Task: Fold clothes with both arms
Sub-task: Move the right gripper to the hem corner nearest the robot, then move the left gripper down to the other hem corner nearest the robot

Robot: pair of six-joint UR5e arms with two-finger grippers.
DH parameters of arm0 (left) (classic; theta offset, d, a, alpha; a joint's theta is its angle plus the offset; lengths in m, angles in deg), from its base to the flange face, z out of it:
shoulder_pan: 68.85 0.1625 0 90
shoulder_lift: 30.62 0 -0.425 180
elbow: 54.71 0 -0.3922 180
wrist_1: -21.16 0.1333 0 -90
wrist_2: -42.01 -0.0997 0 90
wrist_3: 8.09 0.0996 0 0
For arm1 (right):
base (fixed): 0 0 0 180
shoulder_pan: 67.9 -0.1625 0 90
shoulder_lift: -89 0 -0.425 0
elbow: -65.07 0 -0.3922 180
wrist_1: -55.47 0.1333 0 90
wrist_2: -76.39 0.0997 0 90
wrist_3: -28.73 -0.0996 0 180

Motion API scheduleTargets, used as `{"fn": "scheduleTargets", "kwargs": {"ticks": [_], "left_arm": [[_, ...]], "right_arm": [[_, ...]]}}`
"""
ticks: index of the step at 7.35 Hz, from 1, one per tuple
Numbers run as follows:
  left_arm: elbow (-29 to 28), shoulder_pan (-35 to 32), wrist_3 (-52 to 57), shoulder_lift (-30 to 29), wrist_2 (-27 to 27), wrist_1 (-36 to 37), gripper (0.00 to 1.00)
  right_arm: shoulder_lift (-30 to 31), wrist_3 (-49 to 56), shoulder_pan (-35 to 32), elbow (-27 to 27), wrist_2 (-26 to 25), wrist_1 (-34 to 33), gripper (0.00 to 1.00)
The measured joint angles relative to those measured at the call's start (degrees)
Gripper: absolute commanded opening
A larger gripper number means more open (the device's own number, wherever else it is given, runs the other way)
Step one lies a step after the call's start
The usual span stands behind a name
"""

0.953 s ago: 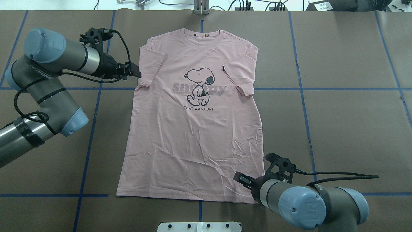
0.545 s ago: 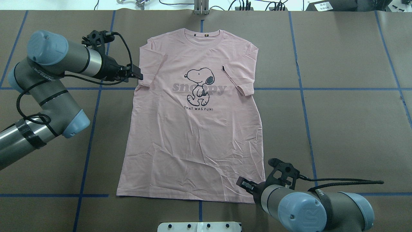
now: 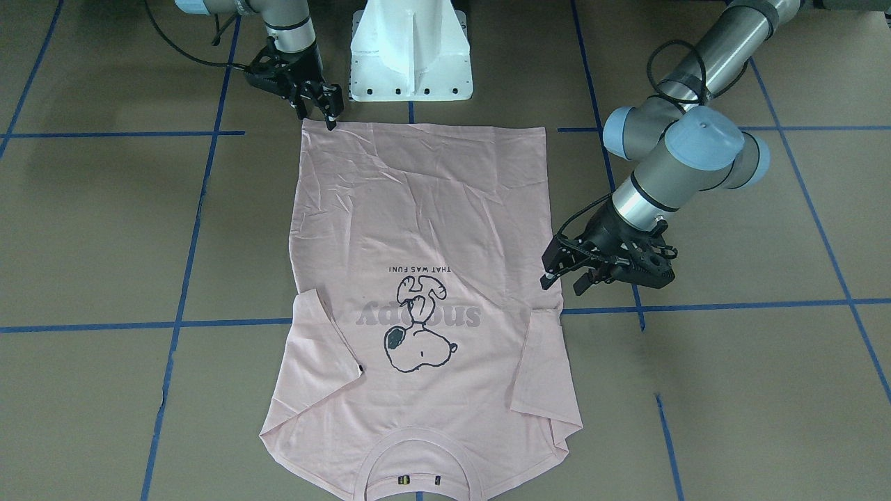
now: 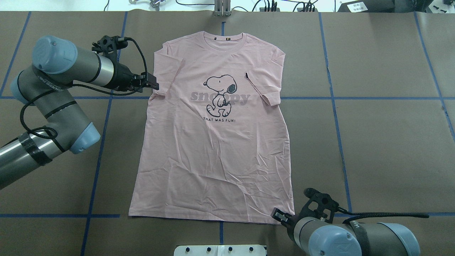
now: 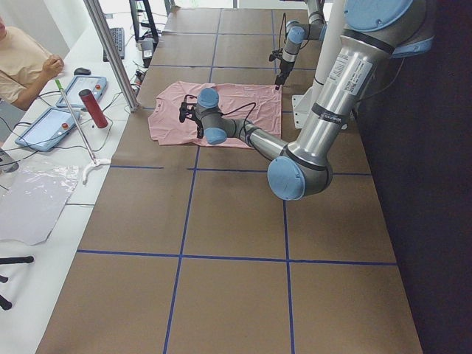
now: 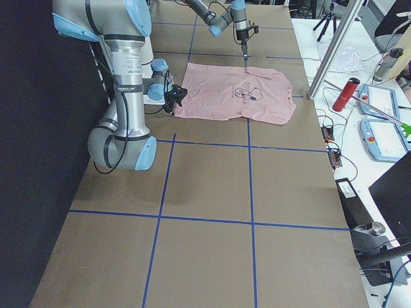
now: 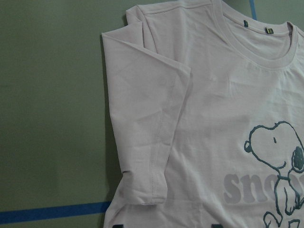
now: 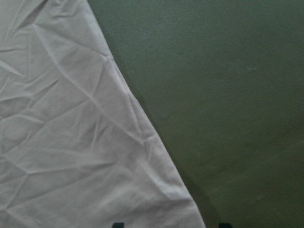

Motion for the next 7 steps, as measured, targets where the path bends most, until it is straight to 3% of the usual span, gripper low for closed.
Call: {"fn": "scheduleTargets", "kwargs": {"ticks": [1,2,3,4,7], "left_arm": [[0.0,0.1,-0.1,0.0,0.0,0.0,0.7],[-0.1,0.3,-0.3,0.0,-0.1,0.0,0.7],[-0.1,0.4,-0.4,0.0,-0.1,0.0,0.71],[-0.1,0.6,-0.4,0.1,-0.1,0.0,0.71],[-0.1,0.8,-0.5,0.1,-0.2,0.0,0.71]], "right_arm": [[0.4,-0.4,0.0,-0.3,0.0,0.0,0.26],[0.6,-0.6,0.0,-0.7,0.0,-0.1,0.15],[0.9,-0.7,0.0,-0.9,0.0,-0.1,0.13],[1.5,-0.8,0.1,-1.0,0.0,-0.1,0.0],[2.5,-0.9,0.2,-1.2,0.0,-0.2,0.0]]}}
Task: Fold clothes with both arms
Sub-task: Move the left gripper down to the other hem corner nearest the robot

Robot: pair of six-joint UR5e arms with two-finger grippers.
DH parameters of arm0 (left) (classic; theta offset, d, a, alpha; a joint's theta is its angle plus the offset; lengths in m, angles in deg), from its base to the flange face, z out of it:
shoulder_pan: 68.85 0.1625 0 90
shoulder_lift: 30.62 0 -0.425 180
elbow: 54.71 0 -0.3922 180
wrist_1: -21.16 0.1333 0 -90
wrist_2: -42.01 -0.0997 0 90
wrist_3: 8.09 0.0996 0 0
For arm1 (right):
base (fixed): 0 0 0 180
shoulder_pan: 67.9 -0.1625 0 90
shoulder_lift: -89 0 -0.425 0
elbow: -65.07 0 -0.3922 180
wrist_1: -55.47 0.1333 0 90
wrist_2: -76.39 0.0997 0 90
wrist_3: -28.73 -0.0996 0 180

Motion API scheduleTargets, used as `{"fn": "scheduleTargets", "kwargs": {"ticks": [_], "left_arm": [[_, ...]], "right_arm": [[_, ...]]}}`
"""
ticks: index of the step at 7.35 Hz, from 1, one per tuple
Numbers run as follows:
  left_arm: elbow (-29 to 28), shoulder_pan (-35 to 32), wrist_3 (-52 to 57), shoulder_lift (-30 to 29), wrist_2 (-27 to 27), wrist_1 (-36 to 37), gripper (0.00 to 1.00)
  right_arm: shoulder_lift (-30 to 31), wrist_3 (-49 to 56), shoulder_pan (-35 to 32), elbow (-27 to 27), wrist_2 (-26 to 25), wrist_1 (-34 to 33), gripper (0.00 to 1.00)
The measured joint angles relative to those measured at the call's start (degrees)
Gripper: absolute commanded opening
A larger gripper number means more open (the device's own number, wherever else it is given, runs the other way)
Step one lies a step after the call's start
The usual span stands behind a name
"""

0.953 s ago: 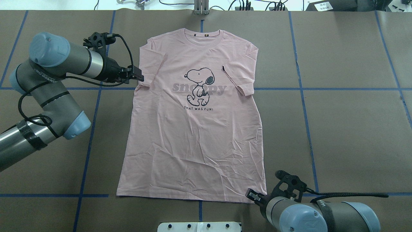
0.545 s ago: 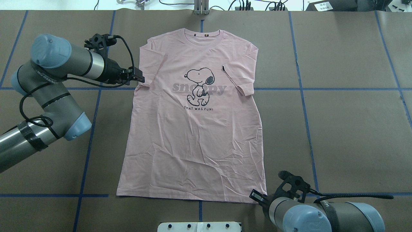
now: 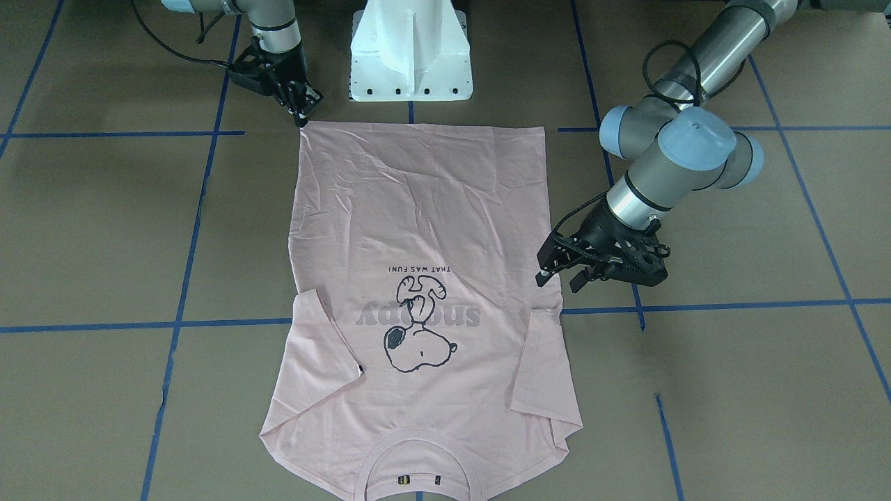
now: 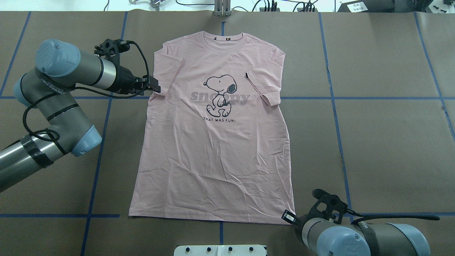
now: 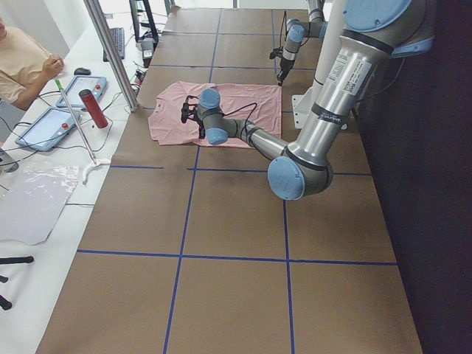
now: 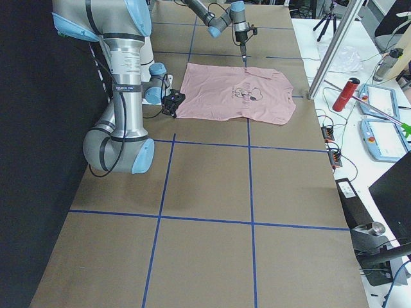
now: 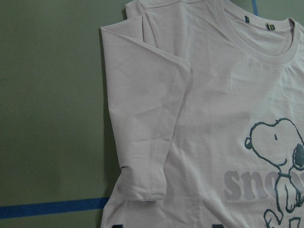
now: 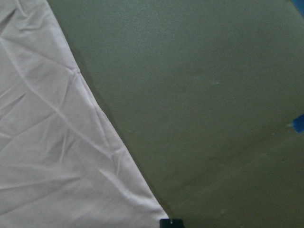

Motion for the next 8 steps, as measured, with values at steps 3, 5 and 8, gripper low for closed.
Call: {"fn": "scheduleTargets", "kwargs": {"ticks": [3,5,8], "left_arm": [[2.4,1.8,-7.2,0.5,-3.1,0.7,0.71],[14.0,8.6,-13.8,5.5,-7.1,9.5,0.71],[34.4,23.8,-23.6,16.4,-16.2,27.0,0.66]], "right_arm": [[1.4,0.1,-0.1,-3.8,0.4,0.0,0.0],[2.8,0.1,-0.1,-5.9,1.1,0.0,0.0],[3.1,0.1,-0.2,-6.2,1.2,0.0,0.0]]}}
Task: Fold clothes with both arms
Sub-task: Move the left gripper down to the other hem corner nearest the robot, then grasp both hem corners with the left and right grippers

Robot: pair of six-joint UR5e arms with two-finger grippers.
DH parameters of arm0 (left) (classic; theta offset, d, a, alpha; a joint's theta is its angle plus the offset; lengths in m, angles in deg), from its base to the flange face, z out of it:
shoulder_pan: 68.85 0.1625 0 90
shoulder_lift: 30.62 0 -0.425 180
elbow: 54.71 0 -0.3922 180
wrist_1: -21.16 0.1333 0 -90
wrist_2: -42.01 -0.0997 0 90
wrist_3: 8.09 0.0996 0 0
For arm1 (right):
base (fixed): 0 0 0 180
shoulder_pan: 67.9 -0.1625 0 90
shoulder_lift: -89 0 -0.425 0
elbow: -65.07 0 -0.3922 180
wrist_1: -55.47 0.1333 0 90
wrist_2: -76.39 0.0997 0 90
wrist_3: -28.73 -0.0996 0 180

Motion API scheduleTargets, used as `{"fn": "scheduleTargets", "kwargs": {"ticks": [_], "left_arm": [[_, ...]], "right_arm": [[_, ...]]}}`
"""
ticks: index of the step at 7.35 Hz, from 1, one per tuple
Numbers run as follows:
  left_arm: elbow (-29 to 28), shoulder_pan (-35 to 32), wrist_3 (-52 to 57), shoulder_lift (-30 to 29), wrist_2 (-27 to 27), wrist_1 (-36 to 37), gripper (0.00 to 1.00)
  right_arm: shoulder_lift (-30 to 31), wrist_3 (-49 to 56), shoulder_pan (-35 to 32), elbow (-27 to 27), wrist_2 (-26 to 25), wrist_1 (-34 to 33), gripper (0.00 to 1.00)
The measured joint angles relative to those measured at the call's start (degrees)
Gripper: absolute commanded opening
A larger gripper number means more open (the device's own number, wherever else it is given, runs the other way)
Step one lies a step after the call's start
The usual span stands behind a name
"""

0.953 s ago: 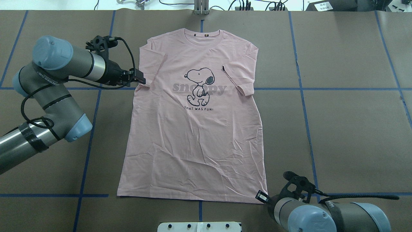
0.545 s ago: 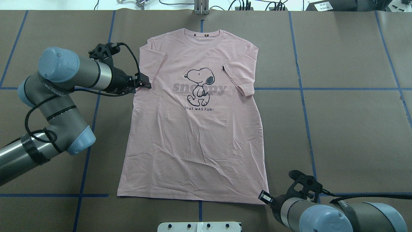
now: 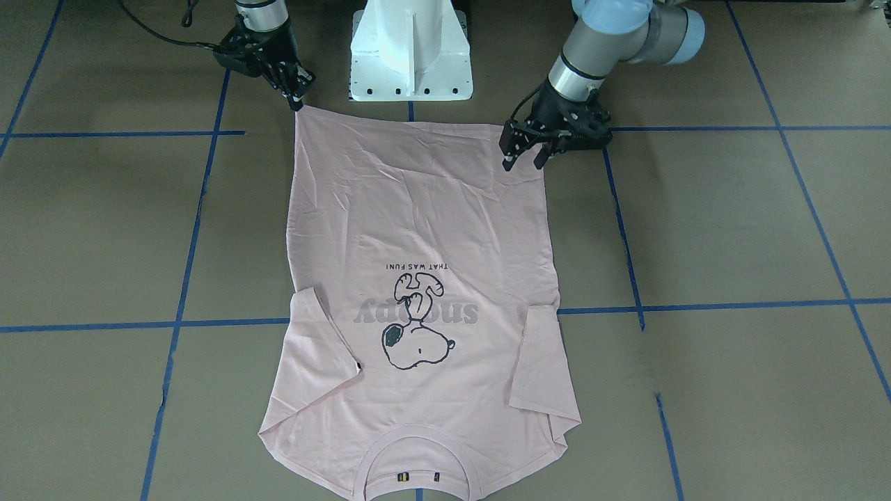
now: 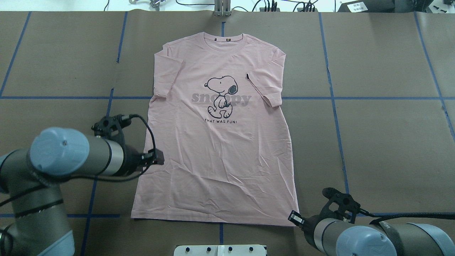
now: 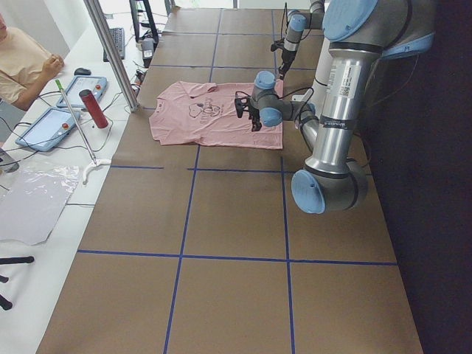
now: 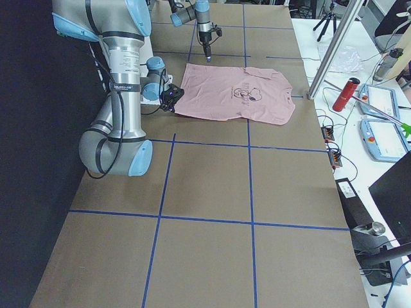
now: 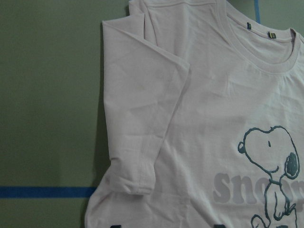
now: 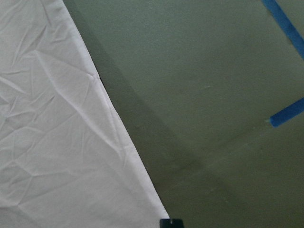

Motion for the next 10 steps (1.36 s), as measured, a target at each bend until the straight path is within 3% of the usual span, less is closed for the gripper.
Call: {"fn": "scheduleTargets", "kwargs": {"ticks": [3,7,8,9,10], "left_arm": [[2.5,9.8,-8.1,6.4,-5.8,2.3,0.66],[1.3,12.8,-11.8,7.0,-7.6,2.4,0.64],[1.0,12.8,-11.9,7.0,-7.7,2.4,0.57],[0.7,12.9,-11.9,7.1,-7.7,2.4,0.26],[0.6,12.9,-11.9,7.1,-7.7,2.4,0.0]], "right_arm": [[0.0,0.0,0.0,0.1,0.0,0.1,0.0],[-0.2,0.0,0.1,0.0,-0.3,0.1,0.0],[-0.1,0.1,0.1,0.0,-0.4,0.0,0.0],[-0.1,0.1,0.1,0.0,-0.4,0.0,0.0],[0.0,0.1,0.1,0.0,-0.4,0.0,0.0]]}}
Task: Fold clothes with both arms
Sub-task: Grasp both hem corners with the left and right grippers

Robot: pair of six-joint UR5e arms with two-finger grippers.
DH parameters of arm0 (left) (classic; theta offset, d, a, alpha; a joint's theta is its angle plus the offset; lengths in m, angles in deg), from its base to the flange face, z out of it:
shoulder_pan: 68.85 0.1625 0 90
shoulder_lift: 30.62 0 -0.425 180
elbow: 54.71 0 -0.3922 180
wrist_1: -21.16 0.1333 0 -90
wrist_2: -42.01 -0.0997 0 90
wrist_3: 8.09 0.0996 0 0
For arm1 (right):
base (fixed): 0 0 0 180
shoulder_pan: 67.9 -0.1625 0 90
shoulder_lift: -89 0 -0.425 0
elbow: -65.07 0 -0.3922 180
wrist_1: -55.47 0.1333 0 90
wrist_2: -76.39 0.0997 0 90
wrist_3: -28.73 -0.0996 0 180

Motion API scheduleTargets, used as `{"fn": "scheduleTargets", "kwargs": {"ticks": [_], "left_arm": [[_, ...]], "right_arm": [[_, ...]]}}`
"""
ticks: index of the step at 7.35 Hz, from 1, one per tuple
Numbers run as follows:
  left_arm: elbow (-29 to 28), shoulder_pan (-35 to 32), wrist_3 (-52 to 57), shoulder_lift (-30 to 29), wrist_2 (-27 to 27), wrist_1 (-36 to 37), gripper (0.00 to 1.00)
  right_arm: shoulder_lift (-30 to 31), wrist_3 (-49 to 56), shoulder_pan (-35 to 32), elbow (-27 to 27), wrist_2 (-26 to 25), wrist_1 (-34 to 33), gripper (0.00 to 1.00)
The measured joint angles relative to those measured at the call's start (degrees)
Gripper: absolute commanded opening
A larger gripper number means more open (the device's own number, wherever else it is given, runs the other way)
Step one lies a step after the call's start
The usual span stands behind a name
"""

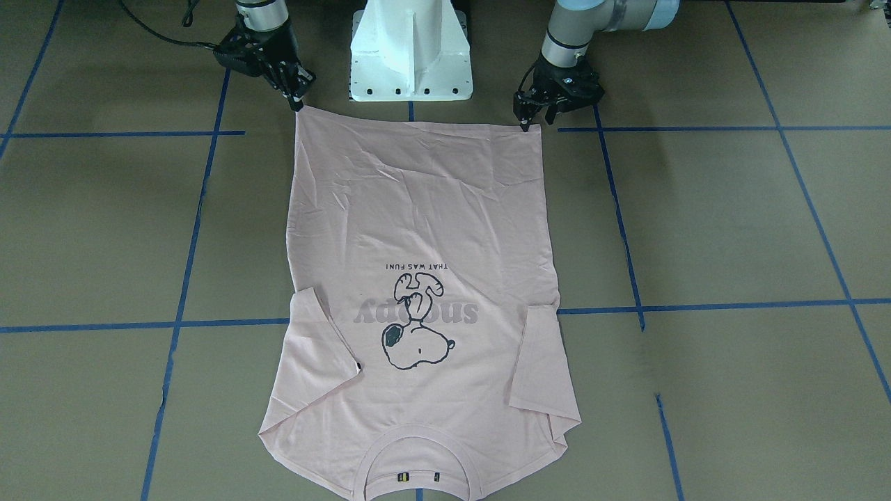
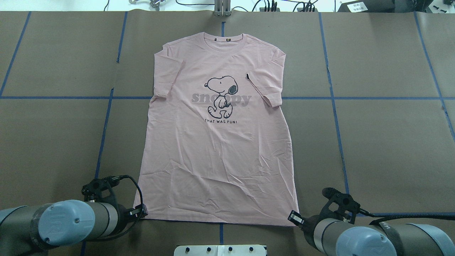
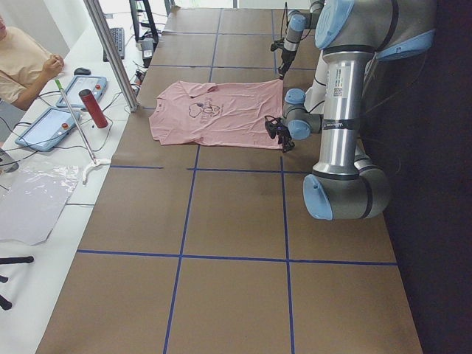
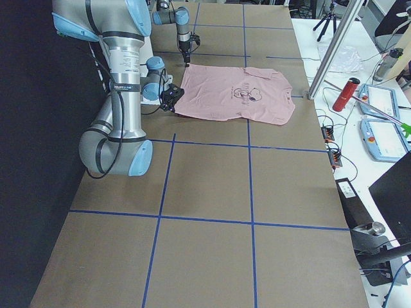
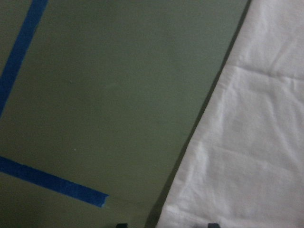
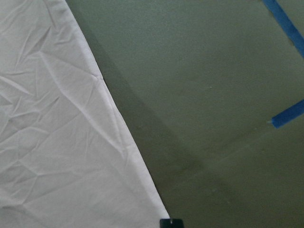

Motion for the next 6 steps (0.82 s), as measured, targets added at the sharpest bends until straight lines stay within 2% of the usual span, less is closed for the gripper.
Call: {"fn": "scheduleTargets", "kwargs": {"ticks": [6], "left_arm": [[2.2,0.3,-3.7,-0.5,-0.3,0.0,0.0]], "right_arm": [[0.3,0.0,0.3,-0.4,0.0,0.1,0.0]]}}
